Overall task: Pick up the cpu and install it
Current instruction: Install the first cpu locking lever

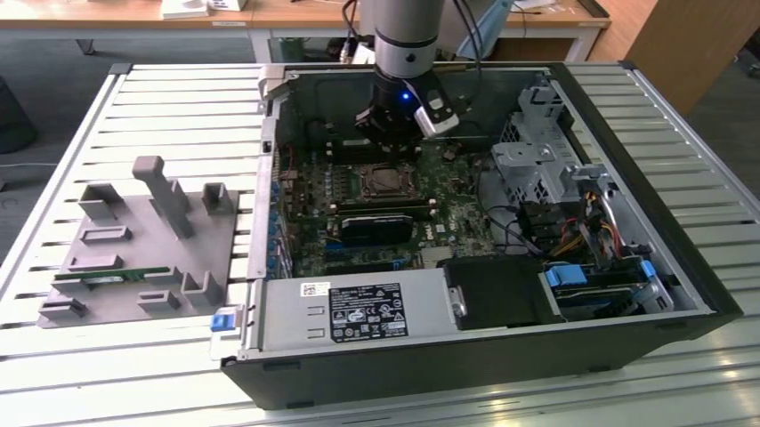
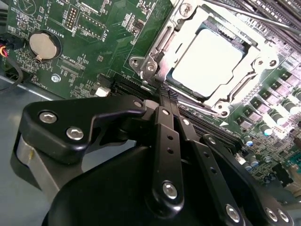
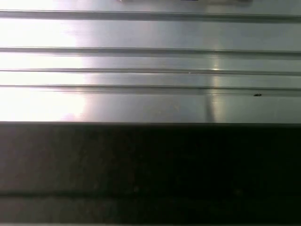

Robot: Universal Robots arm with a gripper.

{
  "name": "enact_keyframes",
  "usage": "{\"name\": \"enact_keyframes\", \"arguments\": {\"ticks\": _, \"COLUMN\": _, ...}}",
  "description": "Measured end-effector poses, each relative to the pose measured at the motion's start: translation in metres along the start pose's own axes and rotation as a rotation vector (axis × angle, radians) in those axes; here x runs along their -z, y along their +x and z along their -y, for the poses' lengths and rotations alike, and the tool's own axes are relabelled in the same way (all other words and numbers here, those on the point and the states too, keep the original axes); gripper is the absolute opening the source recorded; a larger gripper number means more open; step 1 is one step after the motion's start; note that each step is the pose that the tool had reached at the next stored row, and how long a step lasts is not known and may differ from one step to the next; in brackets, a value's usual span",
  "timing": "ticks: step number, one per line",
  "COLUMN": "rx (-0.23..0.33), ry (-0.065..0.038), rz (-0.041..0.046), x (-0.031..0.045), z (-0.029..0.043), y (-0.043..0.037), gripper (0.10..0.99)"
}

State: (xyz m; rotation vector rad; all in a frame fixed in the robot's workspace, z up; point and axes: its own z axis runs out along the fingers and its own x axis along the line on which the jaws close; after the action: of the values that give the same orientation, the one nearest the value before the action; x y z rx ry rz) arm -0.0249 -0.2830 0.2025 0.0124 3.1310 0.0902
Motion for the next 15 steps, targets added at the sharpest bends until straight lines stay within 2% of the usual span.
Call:
{"name": "enact_keyframes", "arguments": {"ticks": 2, "rx": 0.000, "ry": 0.002, "rz": 0.0000, "x": -0.0002, "z": 0.0000, "y": -0.0001, "gripper": 0.106}}
{"name": "enact_keyframes", "arguments": {"ticks": 4, "rx": 0.000, "ry": 0.009, "rz": 0.0000, "x": -0.0008, "z": 0.0001, "y": -0.0001, "gripper": 0.106}}
{"name": "enact_keyframes", "arguments": {"ticks": 8, "rx": 0.000, "ry": 0.016, "rz": -0.0011, "x": -0.0023, "z": 0.0000, "y": -0.0002, "gripper": 0.106}}
{"name": "enact_keyframes", "arguments": {"ticks": 15, "rx": 0.000, "ry": 0.024, "rz": -0.0037, "x": -0.0035, "z": 0.0000, "y": -0.0006, "gripper": 0.106}}
